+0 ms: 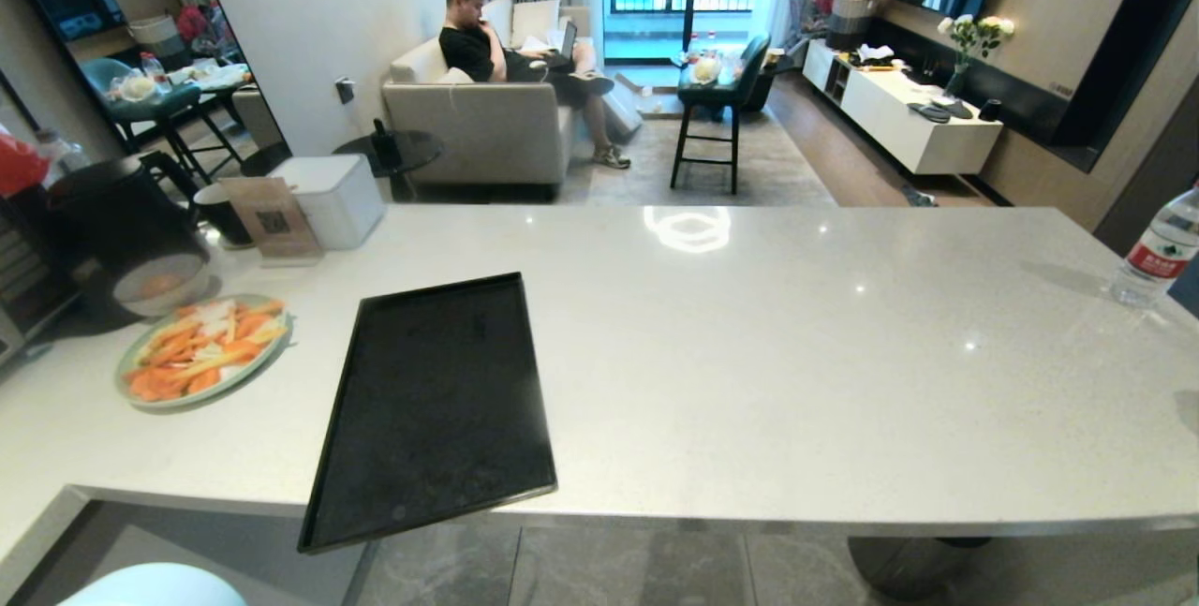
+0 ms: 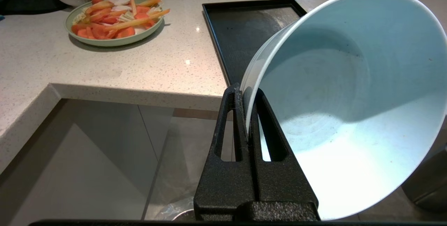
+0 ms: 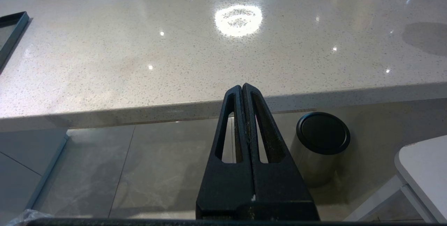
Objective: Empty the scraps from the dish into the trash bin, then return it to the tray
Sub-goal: Put the bowl back to the table
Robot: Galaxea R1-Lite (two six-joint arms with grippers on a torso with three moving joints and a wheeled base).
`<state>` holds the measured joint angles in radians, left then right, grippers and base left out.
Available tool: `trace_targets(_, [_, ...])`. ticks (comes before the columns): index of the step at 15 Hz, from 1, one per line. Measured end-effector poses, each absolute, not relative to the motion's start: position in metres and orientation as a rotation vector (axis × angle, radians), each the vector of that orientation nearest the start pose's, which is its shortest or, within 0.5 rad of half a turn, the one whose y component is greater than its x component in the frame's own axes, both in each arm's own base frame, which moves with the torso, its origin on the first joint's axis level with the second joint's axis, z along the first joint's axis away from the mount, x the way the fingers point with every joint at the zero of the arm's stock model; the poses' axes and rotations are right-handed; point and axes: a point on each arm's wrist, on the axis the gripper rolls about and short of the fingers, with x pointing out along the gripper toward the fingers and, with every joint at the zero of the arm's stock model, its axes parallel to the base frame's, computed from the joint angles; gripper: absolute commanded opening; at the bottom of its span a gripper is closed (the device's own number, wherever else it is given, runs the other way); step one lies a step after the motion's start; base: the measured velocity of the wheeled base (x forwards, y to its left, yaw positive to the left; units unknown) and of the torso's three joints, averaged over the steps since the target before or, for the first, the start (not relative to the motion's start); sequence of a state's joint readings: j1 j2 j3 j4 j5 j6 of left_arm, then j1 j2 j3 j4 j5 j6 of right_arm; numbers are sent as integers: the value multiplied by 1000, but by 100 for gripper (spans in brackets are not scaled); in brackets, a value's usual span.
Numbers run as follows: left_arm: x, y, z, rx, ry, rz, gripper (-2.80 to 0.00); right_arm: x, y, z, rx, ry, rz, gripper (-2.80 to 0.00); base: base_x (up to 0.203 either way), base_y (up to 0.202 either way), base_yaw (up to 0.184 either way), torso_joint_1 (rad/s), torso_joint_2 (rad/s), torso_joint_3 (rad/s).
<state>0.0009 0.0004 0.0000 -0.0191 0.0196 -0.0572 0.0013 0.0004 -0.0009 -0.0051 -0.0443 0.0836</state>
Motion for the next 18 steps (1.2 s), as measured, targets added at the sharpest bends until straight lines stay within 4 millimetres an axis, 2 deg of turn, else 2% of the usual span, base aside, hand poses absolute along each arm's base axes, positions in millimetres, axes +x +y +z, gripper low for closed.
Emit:
trace_targets(13, [-23,0,77,-59,-1,20,-280,-23,-1,76,84,-8,-43,-280,0,0,0,0,0,0])
trace_targets(14, [-24,0,79,-58,-2,17,-280,-23,-1,76,84,-7,-43,-280,0,0,0,0,0,0])
trace_targets(18, [-32,0,112,-58,-42,15,-280,-23,-1,76,84,-7,-43,-280,0,0,0,0,0,0])
